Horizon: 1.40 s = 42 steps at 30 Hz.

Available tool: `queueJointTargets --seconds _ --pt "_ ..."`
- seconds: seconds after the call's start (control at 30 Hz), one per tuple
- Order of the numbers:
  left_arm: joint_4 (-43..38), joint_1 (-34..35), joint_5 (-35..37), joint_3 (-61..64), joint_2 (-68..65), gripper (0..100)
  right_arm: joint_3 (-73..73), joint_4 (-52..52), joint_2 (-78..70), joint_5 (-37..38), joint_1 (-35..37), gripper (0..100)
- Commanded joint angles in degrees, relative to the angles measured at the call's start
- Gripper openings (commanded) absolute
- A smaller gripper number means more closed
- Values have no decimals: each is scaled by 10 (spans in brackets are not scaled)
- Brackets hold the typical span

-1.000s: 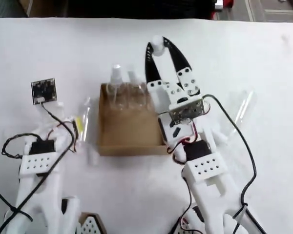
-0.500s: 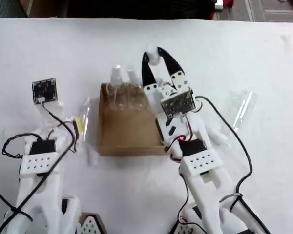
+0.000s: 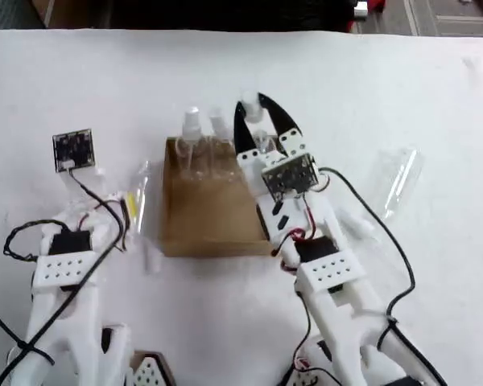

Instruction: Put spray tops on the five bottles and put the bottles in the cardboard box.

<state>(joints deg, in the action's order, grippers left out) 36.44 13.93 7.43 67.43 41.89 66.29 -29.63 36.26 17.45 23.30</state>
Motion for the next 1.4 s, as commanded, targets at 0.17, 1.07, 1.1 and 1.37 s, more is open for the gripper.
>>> queueJointTargets --seconds 0.17,1.07,1.1,1.37 --pt "0 -8 -5 -4 17 158 -3 -109 -105 2 -10 20" --pt "-3 -8 -4 -4 16 158 7 -32 64 3 -17 170" --pt "-3 -8 -4 -4 16 158 5 20 108 2 -21 170" --pt "-3 -9 -4 -4 16 158 -76 407 364 -141 -160 170"
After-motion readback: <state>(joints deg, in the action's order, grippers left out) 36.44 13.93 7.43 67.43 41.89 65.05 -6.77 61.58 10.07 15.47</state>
